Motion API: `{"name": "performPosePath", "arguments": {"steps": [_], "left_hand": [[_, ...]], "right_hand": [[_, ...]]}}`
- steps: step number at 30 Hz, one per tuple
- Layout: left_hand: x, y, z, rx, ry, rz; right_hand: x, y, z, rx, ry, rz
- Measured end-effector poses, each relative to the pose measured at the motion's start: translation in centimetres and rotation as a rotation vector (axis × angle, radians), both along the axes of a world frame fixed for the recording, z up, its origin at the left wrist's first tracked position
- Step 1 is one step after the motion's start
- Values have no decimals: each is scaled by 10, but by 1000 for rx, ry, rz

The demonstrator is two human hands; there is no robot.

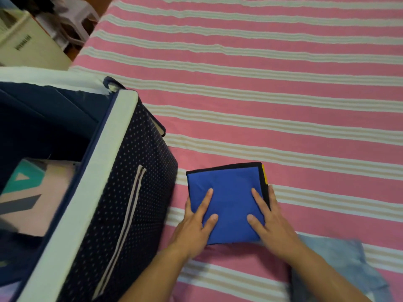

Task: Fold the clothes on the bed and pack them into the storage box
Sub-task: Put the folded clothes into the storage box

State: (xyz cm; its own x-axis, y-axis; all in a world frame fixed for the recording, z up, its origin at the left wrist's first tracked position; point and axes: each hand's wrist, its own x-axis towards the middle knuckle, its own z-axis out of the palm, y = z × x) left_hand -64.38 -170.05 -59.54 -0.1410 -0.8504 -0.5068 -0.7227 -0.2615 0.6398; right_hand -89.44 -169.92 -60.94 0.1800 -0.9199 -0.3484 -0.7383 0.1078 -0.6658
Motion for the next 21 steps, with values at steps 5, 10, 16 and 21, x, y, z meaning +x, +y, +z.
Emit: {"name": "performPosePath", "arguments": {"steps": [5,10,16,21], "left_hand": [[12,-16,-6,45,137,47],[2,-11,-14,71,218,165],[11,-7,-16,91,249,136],[5,-19,-21,37,334,228]], "right_hand": [[-4,-28,-5,115,-183,25],[0,-29,-8,148,-308,-39],[1,-28,-9,139,-353,-52],[2,-37,-12,162,-401,-103]]}}
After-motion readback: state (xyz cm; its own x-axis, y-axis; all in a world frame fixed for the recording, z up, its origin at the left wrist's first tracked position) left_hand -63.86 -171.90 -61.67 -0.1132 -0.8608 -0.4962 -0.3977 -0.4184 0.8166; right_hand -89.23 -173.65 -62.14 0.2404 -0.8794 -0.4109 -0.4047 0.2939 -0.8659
